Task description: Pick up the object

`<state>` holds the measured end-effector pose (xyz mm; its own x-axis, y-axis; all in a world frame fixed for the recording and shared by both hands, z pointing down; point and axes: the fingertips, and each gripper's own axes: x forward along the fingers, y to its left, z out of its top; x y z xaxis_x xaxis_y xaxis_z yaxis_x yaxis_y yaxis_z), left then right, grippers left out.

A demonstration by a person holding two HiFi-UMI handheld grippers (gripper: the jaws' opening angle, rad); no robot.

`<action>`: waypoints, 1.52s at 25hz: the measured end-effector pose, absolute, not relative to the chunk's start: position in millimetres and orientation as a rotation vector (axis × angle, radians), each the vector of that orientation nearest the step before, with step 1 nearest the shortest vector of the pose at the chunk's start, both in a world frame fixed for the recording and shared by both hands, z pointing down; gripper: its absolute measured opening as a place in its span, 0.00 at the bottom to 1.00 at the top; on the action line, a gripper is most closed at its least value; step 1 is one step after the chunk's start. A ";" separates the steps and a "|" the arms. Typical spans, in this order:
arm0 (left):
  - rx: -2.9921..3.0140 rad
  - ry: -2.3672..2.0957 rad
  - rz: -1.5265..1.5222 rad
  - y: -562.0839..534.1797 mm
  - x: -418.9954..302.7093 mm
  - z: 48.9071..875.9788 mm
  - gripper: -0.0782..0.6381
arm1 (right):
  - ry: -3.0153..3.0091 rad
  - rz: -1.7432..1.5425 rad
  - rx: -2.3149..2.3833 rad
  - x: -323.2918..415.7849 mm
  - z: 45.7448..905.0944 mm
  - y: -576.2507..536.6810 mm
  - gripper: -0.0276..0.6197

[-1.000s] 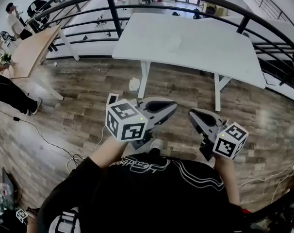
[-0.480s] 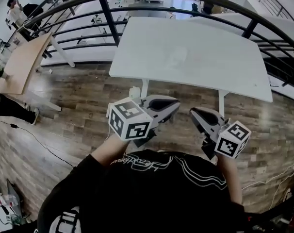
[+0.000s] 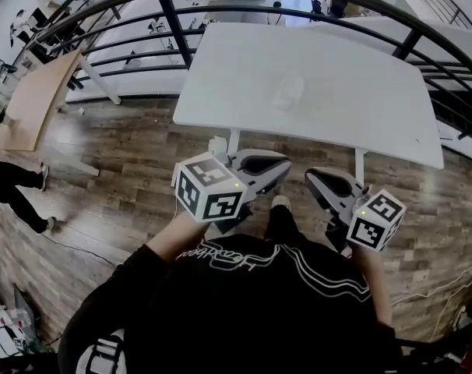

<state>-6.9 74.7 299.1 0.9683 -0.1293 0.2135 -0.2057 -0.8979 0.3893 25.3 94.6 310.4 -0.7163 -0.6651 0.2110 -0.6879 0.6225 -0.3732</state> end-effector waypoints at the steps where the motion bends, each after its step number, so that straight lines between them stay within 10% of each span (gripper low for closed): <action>1: 2.698 -0.241 0.264 69.4 -2.2 300.7 0.12 | -2.785 0.679 1.160 30.1 312.0 88.8 0.08; 38: 2.480 -0.404 0.333 -158.0 53.1 401.6 0.12 | -2.691 1.065 1.093 116.1 407.6 -150.6 0.08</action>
<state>53.1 -158.0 401.6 0.9223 -0.2090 0.3251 -0.3589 -0.7752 0.5199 116.1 -150.6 407.6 -0.7493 -0.5979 0.2848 -0.6308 0.5135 -0.5817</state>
